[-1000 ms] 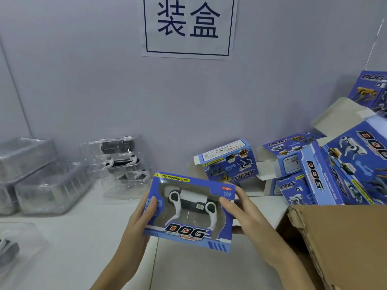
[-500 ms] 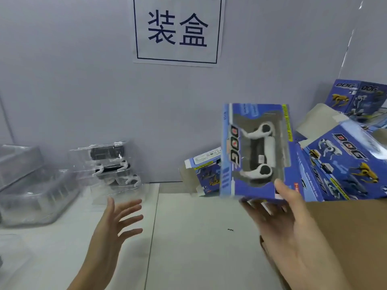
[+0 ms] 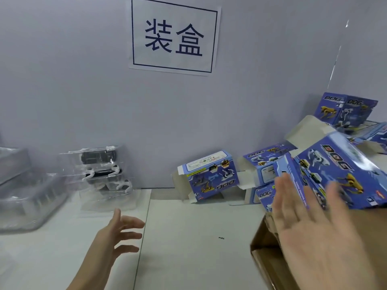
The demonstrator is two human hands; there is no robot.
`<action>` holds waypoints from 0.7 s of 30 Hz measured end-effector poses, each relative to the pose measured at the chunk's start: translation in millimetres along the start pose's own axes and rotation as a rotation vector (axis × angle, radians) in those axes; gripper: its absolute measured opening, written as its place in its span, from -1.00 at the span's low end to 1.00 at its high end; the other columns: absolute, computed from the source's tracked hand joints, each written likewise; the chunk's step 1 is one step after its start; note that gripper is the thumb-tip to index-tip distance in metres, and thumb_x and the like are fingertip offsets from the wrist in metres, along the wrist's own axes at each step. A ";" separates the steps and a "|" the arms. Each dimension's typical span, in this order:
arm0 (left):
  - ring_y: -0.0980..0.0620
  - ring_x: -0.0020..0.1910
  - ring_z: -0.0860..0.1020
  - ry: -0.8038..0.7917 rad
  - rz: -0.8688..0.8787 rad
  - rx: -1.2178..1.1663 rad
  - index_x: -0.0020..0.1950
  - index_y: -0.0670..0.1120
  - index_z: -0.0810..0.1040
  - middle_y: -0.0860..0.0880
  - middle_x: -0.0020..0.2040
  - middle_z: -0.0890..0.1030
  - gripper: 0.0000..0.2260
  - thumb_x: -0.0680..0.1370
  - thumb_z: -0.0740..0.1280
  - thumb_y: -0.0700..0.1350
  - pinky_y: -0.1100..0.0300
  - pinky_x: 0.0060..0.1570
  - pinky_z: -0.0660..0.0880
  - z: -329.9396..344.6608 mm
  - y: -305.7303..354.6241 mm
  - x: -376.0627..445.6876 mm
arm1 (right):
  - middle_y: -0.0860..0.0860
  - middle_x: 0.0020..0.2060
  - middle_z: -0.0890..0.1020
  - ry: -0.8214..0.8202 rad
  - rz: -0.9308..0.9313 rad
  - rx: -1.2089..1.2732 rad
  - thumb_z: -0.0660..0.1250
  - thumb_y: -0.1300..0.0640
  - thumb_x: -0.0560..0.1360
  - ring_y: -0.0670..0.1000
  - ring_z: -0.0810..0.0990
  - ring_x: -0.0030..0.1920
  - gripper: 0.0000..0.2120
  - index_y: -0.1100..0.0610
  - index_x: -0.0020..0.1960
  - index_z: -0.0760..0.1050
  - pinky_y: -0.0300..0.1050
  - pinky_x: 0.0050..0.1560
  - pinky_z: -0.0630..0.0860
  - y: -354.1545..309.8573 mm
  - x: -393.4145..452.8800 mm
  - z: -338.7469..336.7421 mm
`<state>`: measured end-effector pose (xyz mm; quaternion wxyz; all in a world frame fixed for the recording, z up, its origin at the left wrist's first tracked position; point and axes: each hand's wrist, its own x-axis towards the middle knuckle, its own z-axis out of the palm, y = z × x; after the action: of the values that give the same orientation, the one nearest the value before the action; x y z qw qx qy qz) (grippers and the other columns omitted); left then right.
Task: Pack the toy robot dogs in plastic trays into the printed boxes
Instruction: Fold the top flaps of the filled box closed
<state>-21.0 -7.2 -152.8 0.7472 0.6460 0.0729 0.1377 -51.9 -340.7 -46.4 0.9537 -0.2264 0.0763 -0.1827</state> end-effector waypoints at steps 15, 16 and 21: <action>-0.12 -0.16 0.65 0.038 -0.017 0.163 -0.22 -0.15 0.74 -0.10 -0.08 0.75 -0.48 0.73 0.14 0.06 0.04 -0.27 0.58 -0.3 -13.7 5.2 | 0.24 0.55 0.13 -0.293 -0.531 -1.796 0.60 0.04 0.46 0.26 0.34 0.45 0.04 -0.17 0.66 -0.06 0.15 0.34 0.50 177.3 119.4 39.5; -0.12 -0.16 0.64 0.041 -0.021 0.168 -0.21 -0.16 0.74 -0.10 -0.09 0.75 -0.48 0.73 0.14 0.05 0.05 -0.27 0.58 -0.9 -14.6 5.9 | 0.26 0.59 0.00 -0.299 -0.638 -1.993 0.59 -0.04 0.46 0.33 0.22 0.52 0.09 -0.21 0.67 -0.14 0.22 0.42 0.41 179.8 133.8 45.8; -0.06 -0.17 0.66 0.041 0.003 0.171 -0.15 -0.19 0.73 -0.07 -0.07 0.75 -0.48 0.73 0.13 0.08 0.07 -0.25 0.61 -5.7 -12.2 6.6 | 0.23 0.63 -0.33 -0.581 -0.814 -2.569 0.56 -0.14 0.46 0.39 -0.28 0.62 0.18 -0.20 0.65 -0.33 0.46 0.55 -0.04 160.1 197.0 66.3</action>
<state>-15.0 -1.4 -165.2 0.6873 0.7048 0.0987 0.1453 195.0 -256.4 -73.6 -0.0621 -0.9755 -0.0812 -0.1947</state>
